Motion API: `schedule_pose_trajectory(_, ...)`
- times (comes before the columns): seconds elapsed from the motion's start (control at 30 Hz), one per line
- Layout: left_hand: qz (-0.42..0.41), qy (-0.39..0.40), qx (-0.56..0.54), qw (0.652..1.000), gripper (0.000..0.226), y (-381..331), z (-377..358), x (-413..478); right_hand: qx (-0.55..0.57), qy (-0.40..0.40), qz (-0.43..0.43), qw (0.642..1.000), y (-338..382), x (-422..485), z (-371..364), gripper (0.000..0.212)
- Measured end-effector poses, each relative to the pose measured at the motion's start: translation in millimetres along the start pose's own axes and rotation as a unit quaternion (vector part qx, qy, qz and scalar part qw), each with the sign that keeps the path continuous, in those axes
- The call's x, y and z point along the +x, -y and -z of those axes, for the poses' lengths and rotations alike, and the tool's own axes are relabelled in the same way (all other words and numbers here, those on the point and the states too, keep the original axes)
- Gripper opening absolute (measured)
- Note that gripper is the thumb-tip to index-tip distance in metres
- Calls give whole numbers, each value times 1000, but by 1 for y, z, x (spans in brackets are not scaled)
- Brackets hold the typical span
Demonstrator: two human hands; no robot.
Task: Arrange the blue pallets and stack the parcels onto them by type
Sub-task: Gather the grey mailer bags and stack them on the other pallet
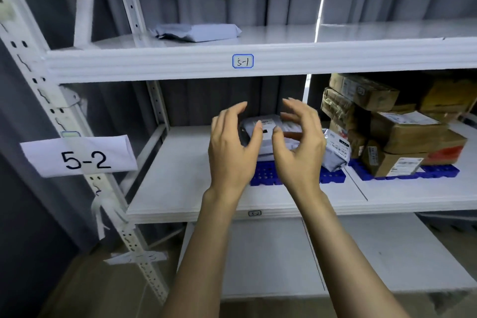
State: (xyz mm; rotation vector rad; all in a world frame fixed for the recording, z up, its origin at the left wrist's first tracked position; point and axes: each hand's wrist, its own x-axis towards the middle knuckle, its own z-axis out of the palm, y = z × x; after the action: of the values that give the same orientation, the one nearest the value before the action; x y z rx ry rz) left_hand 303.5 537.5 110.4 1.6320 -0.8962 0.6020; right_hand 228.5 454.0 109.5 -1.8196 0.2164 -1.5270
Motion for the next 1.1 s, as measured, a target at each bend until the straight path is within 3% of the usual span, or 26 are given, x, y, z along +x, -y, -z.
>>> schedule_pose_trajectory(0.27, -105, -61, 77, 990, 37, -17, 40, 69, -2, -59, 140, 988, 56, 84, -15, 37)
schedule_pose_trajectory(0.47, -129, -34, 183, 974, 38, -14, 52, 126, -83, 38, 116, 989, 63, 147, -53, 37)
schedule_pose_trajectory(0.63, -25, 14, 263, 964, 40, -1, 56, 172, -222, 150, 34, 963, 56, 196, -82, 40)
schedule_pose_trajectory(0.77, 63, 66, 341, 936, 46, 7, 52, 211, -342, 232, -35, 910, 50, 223, -102, 43)
schedule_pose_trajectory(0.93, 161, 104, 372, 908, 56, 18, 40, 238, -357, 273, -55, 892, 42, 238, -124, 39)
schedule_pose_trajectory(1.1, 187, 107, 377, 901, 55, 29, 35, 242, -372, 292, -58, 879, 25, 239, -137, 40)
